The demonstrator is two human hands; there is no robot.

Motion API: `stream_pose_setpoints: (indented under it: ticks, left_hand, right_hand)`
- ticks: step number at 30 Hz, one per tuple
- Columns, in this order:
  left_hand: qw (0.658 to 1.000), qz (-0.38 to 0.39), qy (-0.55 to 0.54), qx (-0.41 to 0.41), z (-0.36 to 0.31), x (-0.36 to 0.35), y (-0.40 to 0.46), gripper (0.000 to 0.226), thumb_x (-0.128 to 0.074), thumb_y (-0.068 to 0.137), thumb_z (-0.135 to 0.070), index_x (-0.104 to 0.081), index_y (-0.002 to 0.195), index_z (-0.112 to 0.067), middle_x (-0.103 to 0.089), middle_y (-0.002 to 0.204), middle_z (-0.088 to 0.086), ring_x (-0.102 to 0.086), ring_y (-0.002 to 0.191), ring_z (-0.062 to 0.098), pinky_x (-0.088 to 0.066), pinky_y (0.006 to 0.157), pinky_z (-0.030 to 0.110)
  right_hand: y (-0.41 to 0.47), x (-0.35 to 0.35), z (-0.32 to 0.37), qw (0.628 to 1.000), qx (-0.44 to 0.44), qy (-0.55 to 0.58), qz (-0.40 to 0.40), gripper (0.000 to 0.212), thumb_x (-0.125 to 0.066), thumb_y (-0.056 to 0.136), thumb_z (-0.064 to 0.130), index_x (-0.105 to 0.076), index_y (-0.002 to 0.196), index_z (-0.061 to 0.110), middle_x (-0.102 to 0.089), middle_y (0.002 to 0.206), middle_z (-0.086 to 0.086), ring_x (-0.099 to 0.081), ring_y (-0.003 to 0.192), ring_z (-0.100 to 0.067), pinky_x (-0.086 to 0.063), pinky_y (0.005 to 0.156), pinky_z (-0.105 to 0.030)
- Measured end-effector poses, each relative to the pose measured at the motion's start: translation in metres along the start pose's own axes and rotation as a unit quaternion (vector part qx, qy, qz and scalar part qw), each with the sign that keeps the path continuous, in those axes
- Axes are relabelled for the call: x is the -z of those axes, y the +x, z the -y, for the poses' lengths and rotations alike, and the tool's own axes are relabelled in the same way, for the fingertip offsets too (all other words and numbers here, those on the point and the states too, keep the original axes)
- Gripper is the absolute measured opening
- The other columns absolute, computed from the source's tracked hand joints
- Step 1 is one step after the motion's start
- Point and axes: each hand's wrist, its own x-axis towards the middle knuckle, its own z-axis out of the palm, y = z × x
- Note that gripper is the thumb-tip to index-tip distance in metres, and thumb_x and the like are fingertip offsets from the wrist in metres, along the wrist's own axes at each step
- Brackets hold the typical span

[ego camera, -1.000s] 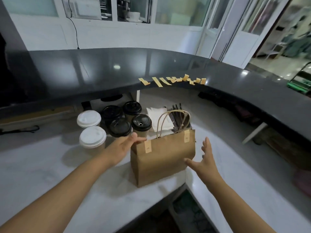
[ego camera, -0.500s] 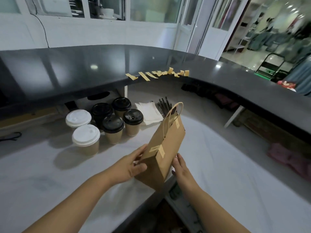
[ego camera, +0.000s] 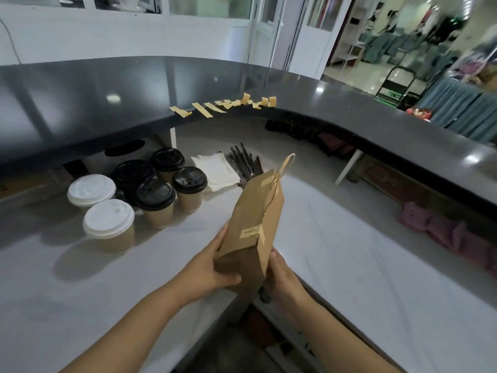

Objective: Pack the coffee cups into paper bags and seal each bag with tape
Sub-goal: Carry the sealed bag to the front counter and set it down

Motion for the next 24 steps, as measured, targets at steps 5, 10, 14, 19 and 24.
stream_pose_setpoints:
  ticks: [5,10,14,19,24]
  left_hand:
    - [1.0,0.013,0.007,0.015,-0.01,-0.024,0.01,0.102,-0.08,0.073,-0.013,-0.014,0.145,-0.044,-0.041,0.134,-0.028,-0.05,0.111,-0.011,-0.049,0.079,0.012]
    - [0.998,0.026,0.055,0.005,-0.029,-0.067,0.027,0.09,-0.071,0.082,-0.022,-0.013,0.148,-0.04,-0.034,0.139,-0.022,-0.041,0.117,-0.001,-0.041,0.076,-0.001]
    - [0.997,0.063,0.042,-0.007,-0.037,-0.112,0.039,0.079,-0.068,0.083,-0.036,-0.019,0.145,-0.046,-0.038,0.141,-0.022,-0.041,0.128,0.009,-0.045,0.102,0.033]
    - [0.994,0.102,0.024,-0.022,-0.057,-0.186,0.044,0.067,-0.063,0.088,-0.026,-0.025,0.135,-0.053,-0.04,0.125,-0.033,-0.048,0.117,0.003,-0.05,0.085,0.015]
    - [0.987,0.141,0.053,-0.047,-0.081,-0.268,0.044,0.069,-0.064,0.087,-0.031,-0.019,0.119,-0.072,-0.035,0.116,-0.045,-0.045,0.114,0.002,-0.048,0.094,0.028]
  right_hand:
    - [-0.016,0.022,0.006,0.999,-0.014,0.038,-0.013,0.044,-0.032,0.097,0.055,-0.048,0.134,0.037,-0.062,0.128,0.006,-0.059,0.116,-0.015,-0.055,0.088,-0.036]
    - [-0.041,0.059,0.012,0.997,-0.026,0.026,-0.073,0.053,-0.039,0.082,0.074,-0.055,0.123,0.043,-0.06,0.126,0.007,-0.054,0.117,-0.02,-0.052,0.092,-0.042]
    - [-0.069,0.101,0.013,0.989,-0.029,0.051,-0.134,0.065,-0.044,0.074,0.079,-0.052,0.126,0.041,-0.052,0.133,0.008,-0.046,0.123,-0.019,-0.044,0.101,-0.054]
    - [-0.118,0.162,0.01,0.98,-0.017,0.072,-0.187,0.048,-0.034,0.089,0.069,-0.053,0.124,0.042,-0.051,0.133,0.011,-0.044,0.124,-0.014,-0.044,0.102,-0.052]
    - [-0.177,0.226,0.006,0.97,0.011,0.075,-0.23,0.049,-0.03,0.094,0.065,-0.05,0.129,0.038,-0.053,0.13,0.01,-0.049,0.12,-0.014,-0.047,0.099,-0.044]
